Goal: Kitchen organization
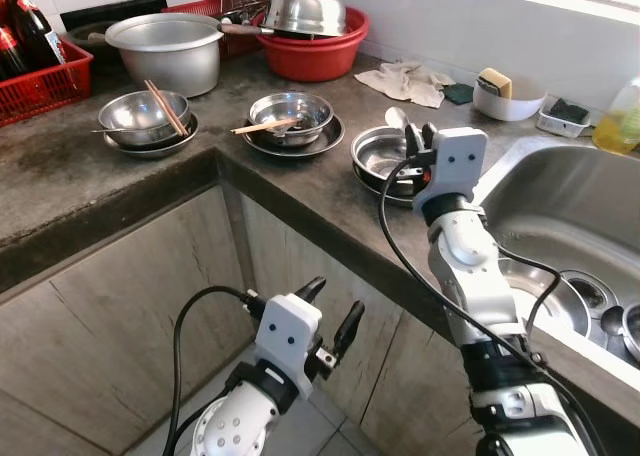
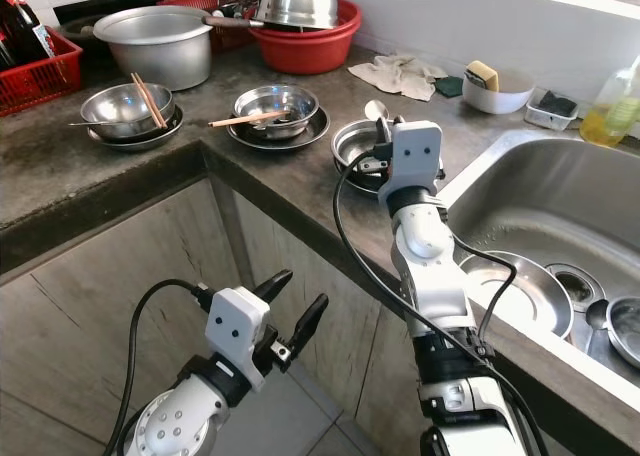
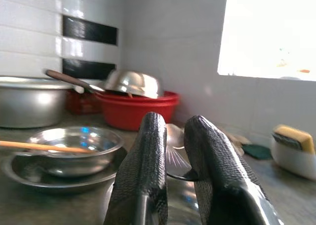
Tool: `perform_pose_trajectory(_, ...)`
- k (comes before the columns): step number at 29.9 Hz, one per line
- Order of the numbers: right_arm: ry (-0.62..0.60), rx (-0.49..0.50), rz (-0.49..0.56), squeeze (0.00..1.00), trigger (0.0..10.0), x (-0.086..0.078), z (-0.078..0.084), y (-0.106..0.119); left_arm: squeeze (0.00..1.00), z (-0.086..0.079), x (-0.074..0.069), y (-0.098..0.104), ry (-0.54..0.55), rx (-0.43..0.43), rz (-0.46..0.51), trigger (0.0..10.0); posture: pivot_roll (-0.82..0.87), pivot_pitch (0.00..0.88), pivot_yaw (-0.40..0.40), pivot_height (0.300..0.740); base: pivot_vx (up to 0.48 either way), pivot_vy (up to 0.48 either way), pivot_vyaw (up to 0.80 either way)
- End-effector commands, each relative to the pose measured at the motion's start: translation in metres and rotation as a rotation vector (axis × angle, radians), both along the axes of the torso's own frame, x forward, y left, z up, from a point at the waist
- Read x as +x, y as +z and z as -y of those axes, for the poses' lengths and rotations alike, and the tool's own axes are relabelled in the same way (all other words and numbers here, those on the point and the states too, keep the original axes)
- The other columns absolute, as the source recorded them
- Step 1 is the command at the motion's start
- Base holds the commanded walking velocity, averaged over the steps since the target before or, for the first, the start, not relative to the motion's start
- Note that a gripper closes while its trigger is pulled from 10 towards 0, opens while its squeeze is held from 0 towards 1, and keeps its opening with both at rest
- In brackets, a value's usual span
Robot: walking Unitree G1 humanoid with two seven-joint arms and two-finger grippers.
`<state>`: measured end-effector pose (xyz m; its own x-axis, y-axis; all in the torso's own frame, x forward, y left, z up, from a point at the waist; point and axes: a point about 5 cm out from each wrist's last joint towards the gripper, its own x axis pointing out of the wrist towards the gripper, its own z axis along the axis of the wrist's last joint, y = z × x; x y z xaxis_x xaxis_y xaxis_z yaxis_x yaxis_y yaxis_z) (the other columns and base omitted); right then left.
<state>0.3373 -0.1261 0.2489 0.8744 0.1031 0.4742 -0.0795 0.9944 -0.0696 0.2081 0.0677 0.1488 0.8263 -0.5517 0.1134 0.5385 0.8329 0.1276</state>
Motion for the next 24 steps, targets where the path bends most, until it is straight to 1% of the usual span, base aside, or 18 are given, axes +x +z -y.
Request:
perform_pose_trajectory(1,0.006,-0.014,0.036,0.0,0.0,-0.01,-0.001,0.007,0.0,-0.002,0.001,0.006,0.022,-0.003,0.031,10.0,0.16,0.107,-0.046,0.74,0.0,0.0,0.0)
perform_pose_trajectory(4,-0.023,-0.014,0.041,0.0,0.0,-0.017,0.003,0.006,0.0,-0.003,0.002,0.006,0.036,-0.004,0.034,10.0,0.16,0.104,-0.047,0.74,0.0,0.0,0.0)
perform_pose_trajectory(6,-0.072,-0.021,0.038,0.0,0.0,-0.022,0.009,0.003,0.0,-0.004,0.003,0.006,0.044,-0.004,0.033,10.0,0.16,0.102,-0.044,0.74,0.0,0.0,0.0)
perform_pose_trajectory(7,-0.108,-0.018,0.03,0.0,7.8,-0.025,0.014,0.001,0.0,-0.004,0.004,0.006,0.05,-0.007,0.031,10.0,0.16,0.097,-0.044,0.74,0.0,0.0,0.0)
perform_pose_trajectory(8,-0.108,-0.018,0.03,0.0,7.8,-0.025,0.014,0.001,0.0,-0.004,0.004,0.006,0.05,-0.007,0.031,10.0,0.16,0.097,-0.044,0.74,0.0,0.0,0.0)
perform_pose_trajectory(9,-0.126,-0.002,0.025,0.0,10.0,-0.028,0.018,0.0,0.0,-0.005,0.005,0.007,0.056,-0.01,0.033,10.0,0.16,0.096,-0.043,0.74,0.0,0.0,0.0)
perform_pose_trajectory(11,-0.132,0.014,0.021,0.0,10.0,-0.031,0.021,0.0,0.0,-0.006,0.007,0.008,0.065,-0.008,0.039,10.0,0.15,0.093,-0.04,0.74,0.0,0.0,0.0)
perform_pose_trajectory(15,-0.141,0.014,0.017,0.0,10.0,-0.035,0.023,0.0,0.0,-0.009,0.009,0.01,0.084,0.002,0.056,10.0,0.15,0.084,-0.038,0.74,0.0,0.0,0.0)
perform_pose_trajectory(16,-0.148,0.018,0.015,0.0,10.0,-0.037,0.024,0.0,0.0,-0.011,0.011,0.011,0.104,0.015,0.069,10.0,0.15,0.082,-0.033,0.74,0.0,0.0,-0.46)
perform_pose_trajectory(18,-0.162,0.019,0.015,0.0,10.0,-0.04,0.026,0.0,0.0,-0.014,0.014,0.011,0.121,0.011,0.067,10.0,0.15,0.076,-0.033,0.74,0.0,0.0,-0.8)
perform_pose_trajectory(23,-0.184,0.037,0.018,0.0,10.0,-0.043,0.028,0.003,0.0,-0.016,0.017,0.011,0.126,0.024,0.071,10.0,0.15,0.075,-0.029,0.74,0.0,-0.409,-0.8)
perform_pose_trajectory(24,-0.184,0.036,0.017,0.0,10.0,-0.042,0.028,0.004,0.0,-0.016,0.019,0.01,0.138,0.013,0.053,10.0,0.15,0.07,-0.028,0.74,0.0,0.0,-0.8)
